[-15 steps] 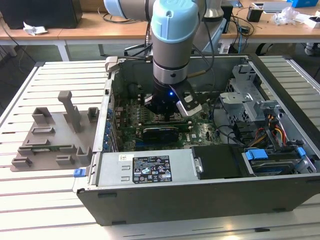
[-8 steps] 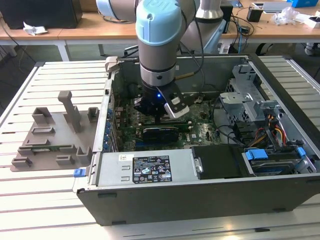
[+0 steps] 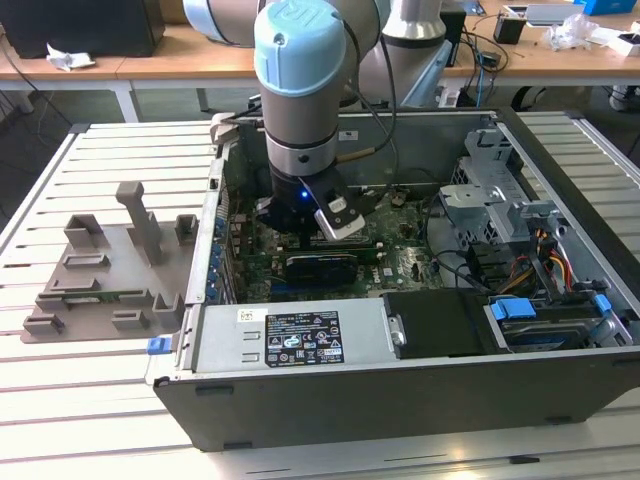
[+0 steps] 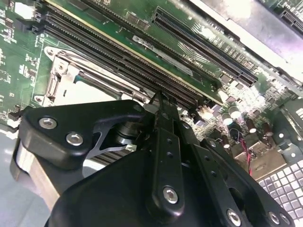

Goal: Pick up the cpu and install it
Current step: 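Install the second cpu locking lever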

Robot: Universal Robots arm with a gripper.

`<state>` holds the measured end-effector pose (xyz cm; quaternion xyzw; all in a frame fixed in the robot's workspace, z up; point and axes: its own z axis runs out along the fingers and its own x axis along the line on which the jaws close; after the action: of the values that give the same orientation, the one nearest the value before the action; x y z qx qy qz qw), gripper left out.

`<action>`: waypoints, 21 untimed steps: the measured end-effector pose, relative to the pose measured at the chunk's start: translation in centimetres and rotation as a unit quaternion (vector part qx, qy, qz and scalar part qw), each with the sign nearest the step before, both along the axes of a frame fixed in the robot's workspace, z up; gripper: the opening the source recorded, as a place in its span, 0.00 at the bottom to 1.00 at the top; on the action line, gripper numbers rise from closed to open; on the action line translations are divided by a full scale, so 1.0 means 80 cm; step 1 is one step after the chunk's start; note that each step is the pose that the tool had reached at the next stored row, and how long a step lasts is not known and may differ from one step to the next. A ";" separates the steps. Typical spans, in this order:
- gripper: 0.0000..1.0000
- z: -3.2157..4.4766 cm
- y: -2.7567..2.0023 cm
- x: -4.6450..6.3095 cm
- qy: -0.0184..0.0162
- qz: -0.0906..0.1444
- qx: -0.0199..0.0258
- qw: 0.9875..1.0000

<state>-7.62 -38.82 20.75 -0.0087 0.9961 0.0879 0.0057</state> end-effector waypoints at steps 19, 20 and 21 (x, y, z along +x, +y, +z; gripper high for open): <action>0.11 -0.0125 0.0087 0.000 0.000 0.017 0.013 1.000; 0.11 -0.0118 0.0085 0.000 0.000 0.017 0.012 1.000; 0.11 -0.0097 0.0085 0.000 0.000 0.017 0.012 1.000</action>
<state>-7.60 -38.14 19.97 -0.0254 0.9946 0.1002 0.0046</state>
